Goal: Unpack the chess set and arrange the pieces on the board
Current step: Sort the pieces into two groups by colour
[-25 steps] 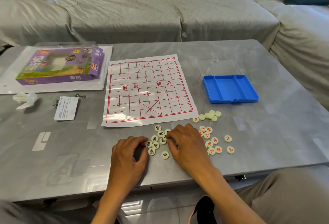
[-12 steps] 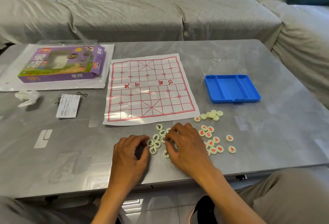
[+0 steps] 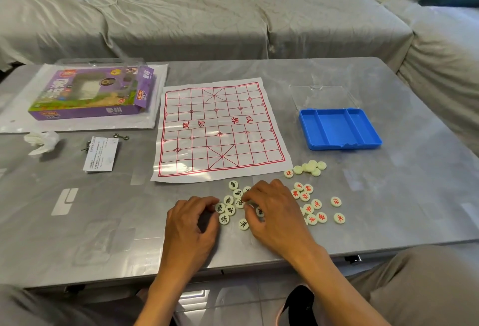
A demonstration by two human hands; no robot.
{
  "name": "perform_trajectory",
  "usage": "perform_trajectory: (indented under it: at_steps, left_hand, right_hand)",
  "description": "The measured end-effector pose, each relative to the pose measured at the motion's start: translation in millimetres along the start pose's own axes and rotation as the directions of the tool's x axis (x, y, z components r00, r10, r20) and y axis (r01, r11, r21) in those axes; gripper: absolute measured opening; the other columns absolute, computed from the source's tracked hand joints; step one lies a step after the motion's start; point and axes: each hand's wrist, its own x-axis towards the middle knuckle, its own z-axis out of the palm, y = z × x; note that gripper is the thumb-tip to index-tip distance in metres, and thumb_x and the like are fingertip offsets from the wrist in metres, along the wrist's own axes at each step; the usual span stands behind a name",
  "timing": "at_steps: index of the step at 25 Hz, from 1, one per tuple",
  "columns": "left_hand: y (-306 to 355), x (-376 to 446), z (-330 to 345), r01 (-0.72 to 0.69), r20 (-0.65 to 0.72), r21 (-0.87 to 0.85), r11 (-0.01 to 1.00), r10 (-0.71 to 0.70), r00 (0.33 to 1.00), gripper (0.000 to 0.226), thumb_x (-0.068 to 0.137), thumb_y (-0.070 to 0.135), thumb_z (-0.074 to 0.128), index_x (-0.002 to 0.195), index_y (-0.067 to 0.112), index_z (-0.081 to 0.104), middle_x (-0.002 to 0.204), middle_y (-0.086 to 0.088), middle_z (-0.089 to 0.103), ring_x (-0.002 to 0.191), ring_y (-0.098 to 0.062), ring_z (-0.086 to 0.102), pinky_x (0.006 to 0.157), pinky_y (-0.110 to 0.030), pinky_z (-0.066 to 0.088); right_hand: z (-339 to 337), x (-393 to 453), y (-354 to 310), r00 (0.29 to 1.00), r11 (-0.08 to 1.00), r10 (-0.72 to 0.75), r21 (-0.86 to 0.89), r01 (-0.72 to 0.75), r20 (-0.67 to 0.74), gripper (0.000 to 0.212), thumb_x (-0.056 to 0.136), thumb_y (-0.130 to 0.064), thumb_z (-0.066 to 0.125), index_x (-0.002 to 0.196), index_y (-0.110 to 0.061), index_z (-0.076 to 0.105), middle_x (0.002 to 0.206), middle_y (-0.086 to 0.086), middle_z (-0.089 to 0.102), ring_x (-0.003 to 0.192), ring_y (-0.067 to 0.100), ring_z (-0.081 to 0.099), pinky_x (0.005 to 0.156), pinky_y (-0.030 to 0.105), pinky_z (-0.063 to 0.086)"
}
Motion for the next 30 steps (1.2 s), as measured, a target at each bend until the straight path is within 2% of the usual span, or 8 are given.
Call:
perform_trajectory:
  at_steps: [3, 5, 10, 13, 16, 19, 23, 30]
  left_hand:
    - [1.3, -0.5, -1.0, -0.003, 0.001, -0.002, 1.0, 0.003, 1.0, 0.032, 0.085, 0.048, 0.047, 0.104, 0.028, 0.065, 0.095, 0.019, 0.061, 0.087, -0.005, 0.051, 0.082, -0.028, 0.042]
    - [2.0, 0.1, -1.2, 0.004, 0.006, -0.007, 1.0, -0.004, 1.0, 0.033, 0.085, 0.047, 0.046, 0.104, 0.027, 0.065, 0.096, 0.016, 0.063, 0.088, -0.006, 0.052, 0.083, -0.029, 0.044]
    - [1.6, 0.3, -1.8, 0.003, 0.009, -0.019, 1.0, -0.003, 1.0, 0.036, 0.085, 0.049, 0.046, 0.103, 0.026, 0.066, 0.094, 0.014, 0.065, 0.086, -0.007, 0.053, 0.08, -0.029, 0.044]
    - [0.8, 1.7, -1.0, 0.001, 0.005, -0.012, 1.0, -0.001, 1.0, 0.032, 0.085, 0.045, 0.051, 0.103, 0.025, 0.067, 0.094, 0.013, 0.066, 0.087, -0.007, 0.054, 0.081, -0.03, 0.042]
    - [1.5, 0.6, -1.1, -0.002, 0.005, -0.011, 1.0, 0.002, 1.0, 0.031, 0.084, 0.044, 0.051, 0.104, 0.025, 0.067, 0.094, 0.013, 0.066, 0.087, -0.008, 0.054, 0.082, -0.03, 0.042]
    - [1.3, 0.9, -2.4, 0.004, 0.01, -0.002, 1.0, -0.004, 1.0, 0.036, 0.083, 0.047, 0.047, 0.104, 0.026, 0.067, 0.094, 0.014, 0.065, 0.087, -0.008, 0.054, 0.082, -0.03, 0.04]
    - [3.0, 0.4, -3.3, 0.021, 0.018, -0.015, 1.0, -0.021, 1.0, 0.03, 0.083, 0.041, 0.053, 0.104, 0.024, 0.067, 0.093, 0.014, 0.065, 0.087, -0.009, 0.055, 0.083, -0.032, 0.043]
    - [3.0, 0.3, -2.6, 0.029, 0.017, -0.013, 0.999, -0.029, 0.999, 0.027, 0.082, 0.035, 0.058, 0.103, 0.023, 0.068, 0.094, 0.012, 0.067, 0.087, -0.01, 0.055, 0.083, -0.032, 0.042]
  right_hand:
    - [6.5, 8.3, -1.0, 0.992, 0.999, -0.045, -0.022, 0.047, 0.115, 0.046, 0.095, -0.044, 0.041, 0.138, -0.028, 0.045, 0.145, -0.007, 0.044, 0.136, 0.018, 0.033, 0.11, 0.035, 0.025]
    - [11.1, 13.0, -1.0, 0.983, 0.996, -0.08, -0.018, 0.084, 0.167, 0.046, 0.097, -0.041, 0.039, 0.14, -0.026, 0.043, 0.149, -0.006, 0.039, 0.142, 0.018, 0.025, 0.114, 0.035, 0.013]
    - [-15.6, 15.0, -2.6, 0.996, 0.994, -0.05, 0.106, 0.042, 0.072, 0.033, 0.095, -0.033, 0.046, 0.124, -0.025, 0.059, 0.132, -0.006, 0.057, 0.127, 0.015, 0.043, 0.108, 0.03, 0.028]
    - [-53.3, 28.6, 41.5, 0.969, 0.968, 0.248, 0.04, -0.247, -0.019, 0.027, 0.095, -0.024, 0.05, 0.12, -0.029, 0.059, 0.128, -0.006, 0.058, 0.117, 0.015, 0.049, 0.098, 0.032, 0.041]
    - [-78.5, 42.1, 94.7, 0.828, 0.831, 0.544, -0.228, -0.508, 0.136, 0.037, 0.093, -0.02, 0.053, 0.128, -0.03, 0.051, 0.133, 0.0, 0.052, 0.117, 0.02, 0.049, 0.095, 0.035, 0.044]
    - [-71.3, 45.0, 112.5, 0.819, 0.85, 0.521, -0.23, -0.474, 0.239, 0.033, 0.09, -0.016, 0.059, 0.12, -0.028, 0.056, 0.122, 0.001, 0.054, 0.107, 0.018, 0.051, 0.091, 0.032, 0.047]
    - [-72.4, 41.6, 118.0, 0.854, 0.869, 0.494, -0.104, -0.483, 0.163, 0.018, 0.092, -0.019, 0.058, 0.109, -0.025, 0.062, 0.113, -0.001, 0.06, 0.094, 0.012, 0.052, 0.085, 0.027, 0.047]
    - [-78.2, 27.5, 130.0, 0.809, 0.811, 0.564, 0.071, -0.581, 0.167, 0.018, 0.096, -0.018, 0.054, 0.107, -0.022, 0.067, 0.113, 0.0, 0.063, 0.093, 0.009, 0.051, 0.083, 0.023, 0.039]
